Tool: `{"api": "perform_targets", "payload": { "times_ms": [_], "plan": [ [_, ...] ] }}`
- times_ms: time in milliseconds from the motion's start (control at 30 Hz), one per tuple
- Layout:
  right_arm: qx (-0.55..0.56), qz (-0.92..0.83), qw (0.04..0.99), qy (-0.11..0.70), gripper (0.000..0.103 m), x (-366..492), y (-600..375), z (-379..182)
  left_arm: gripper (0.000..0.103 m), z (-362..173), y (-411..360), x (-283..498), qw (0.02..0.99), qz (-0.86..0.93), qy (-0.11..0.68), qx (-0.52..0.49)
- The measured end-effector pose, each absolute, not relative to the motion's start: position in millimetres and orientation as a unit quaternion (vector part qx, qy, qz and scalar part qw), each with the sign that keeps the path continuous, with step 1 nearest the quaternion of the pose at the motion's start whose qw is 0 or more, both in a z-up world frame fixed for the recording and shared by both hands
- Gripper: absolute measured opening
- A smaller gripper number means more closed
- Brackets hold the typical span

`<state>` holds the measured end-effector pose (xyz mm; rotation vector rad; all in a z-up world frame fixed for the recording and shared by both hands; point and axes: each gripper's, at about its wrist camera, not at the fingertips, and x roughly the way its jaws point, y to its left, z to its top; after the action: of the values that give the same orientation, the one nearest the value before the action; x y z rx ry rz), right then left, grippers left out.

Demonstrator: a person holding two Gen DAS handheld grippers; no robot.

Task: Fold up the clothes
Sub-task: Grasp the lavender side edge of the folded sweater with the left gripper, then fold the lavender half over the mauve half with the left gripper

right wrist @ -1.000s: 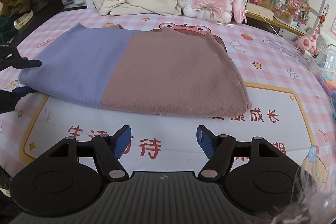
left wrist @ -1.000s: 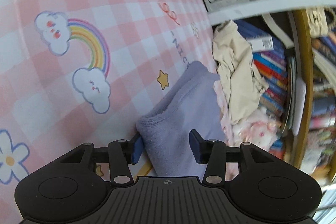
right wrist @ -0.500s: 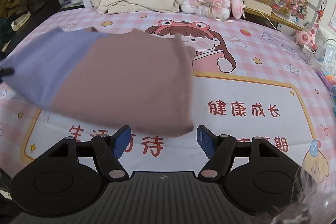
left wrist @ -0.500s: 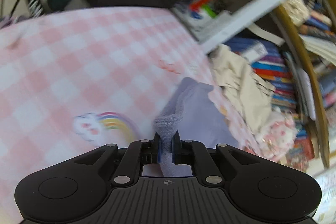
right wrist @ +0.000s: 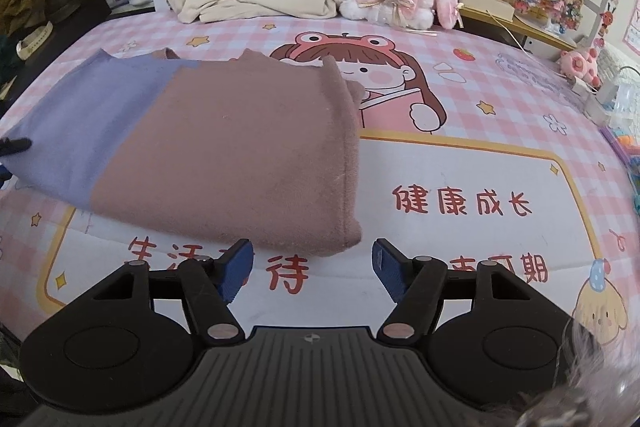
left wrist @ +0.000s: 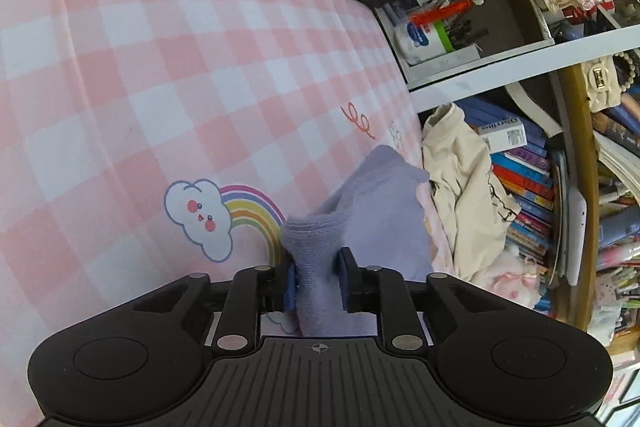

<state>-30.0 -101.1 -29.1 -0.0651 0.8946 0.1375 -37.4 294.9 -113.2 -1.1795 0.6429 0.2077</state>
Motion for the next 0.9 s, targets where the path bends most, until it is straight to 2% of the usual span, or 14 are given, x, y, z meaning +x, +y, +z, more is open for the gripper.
{"api": "perform_targets", "payload": {
  "times_ms": [200,467,667,900],
  "plan": [
    [0.008,0.075,0.918,0.390,0.060,-25.4,-110.1,-15.8,0.012,-110.3,291.0,-38.0,0.784,0.105,0.299,-0.534],
    [-0.003,0.123,0.903,0.412,0.059,-10.1,-113.6,-25.8,0.011,-103.8,281.7,-43.7,0.797,0.122,0.287,-0.517],
    [0.008,0.174,0.888,0.426,0.043,4.6,-128.6,-33.7,0.008,-77.3,263.7,-42.7,0.826,0.136,0.266,-0.478],
    [0.049,0.228,0.859,0.456,0.030,31.8,-145.8,-49.4,0.008,-5.8,208.4,-31.8,0.897,0.083,0.223,-0.374]
  ]
}}
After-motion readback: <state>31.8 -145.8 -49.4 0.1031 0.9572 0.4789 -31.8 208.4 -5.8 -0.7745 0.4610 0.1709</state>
